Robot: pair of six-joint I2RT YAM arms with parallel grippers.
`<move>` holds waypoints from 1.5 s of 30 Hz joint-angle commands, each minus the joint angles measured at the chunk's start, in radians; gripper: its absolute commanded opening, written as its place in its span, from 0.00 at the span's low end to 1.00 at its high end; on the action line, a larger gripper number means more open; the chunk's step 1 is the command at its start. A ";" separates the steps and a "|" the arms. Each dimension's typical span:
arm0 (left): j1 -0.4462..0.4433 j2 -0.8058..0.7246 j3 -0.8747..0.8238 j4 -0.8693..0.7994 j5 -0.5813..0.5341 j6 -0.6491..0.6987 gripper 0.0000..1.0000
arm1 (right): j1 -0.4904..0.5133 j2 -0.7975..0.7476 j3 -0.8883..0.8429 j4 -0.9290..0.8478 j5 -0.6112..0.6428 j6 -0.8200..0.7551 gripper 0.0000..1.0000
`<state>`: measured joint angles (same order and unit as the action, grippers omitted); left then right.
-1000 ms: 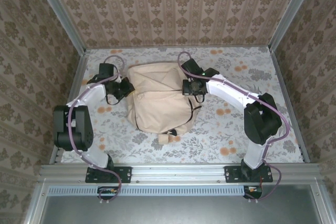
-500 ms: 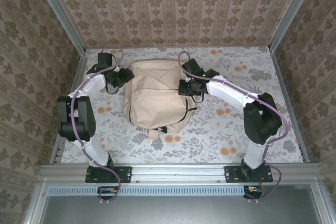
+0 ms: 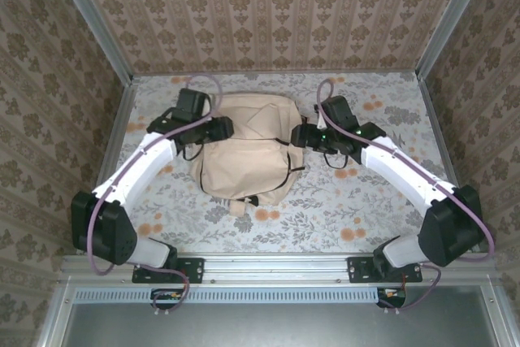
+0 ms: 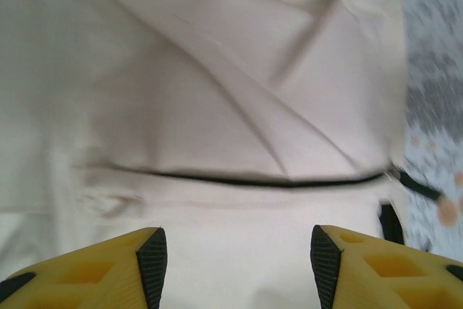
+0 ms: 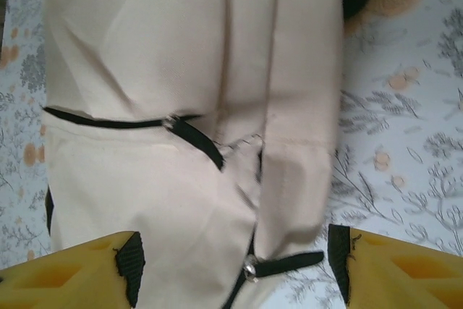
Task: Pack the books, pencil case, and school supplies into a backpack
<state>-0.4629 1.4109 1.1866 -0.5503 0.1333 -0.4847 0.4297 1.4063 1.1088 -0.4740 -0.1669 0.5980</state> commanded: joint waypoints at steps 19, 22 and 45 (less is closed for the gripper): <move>-0.510 0.231 0.014 0.092 -0.126 0.064 0.56 | -0.081 0.192 -0.203 0.256 -0.381 0.232 0.65; -0.510 0.238 0.003 0.102 -0.115 0.069 0.56 | -0.081 0.214 -0.200 0.280 -0.409 0.242 0.57; -0.457 0.195 -0.184 0.285 0.054 0.021 0.53 | 0.014 0.101 -0.097 0.193 -0.331 0.069 0.00</move>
<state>-0.9421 1.6447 1.0542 -0.3397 0.1097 -0.4389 0.4194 1.5330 0.9646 -0.2661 -0.4812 0.7353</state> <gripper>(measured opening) 0.532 0.062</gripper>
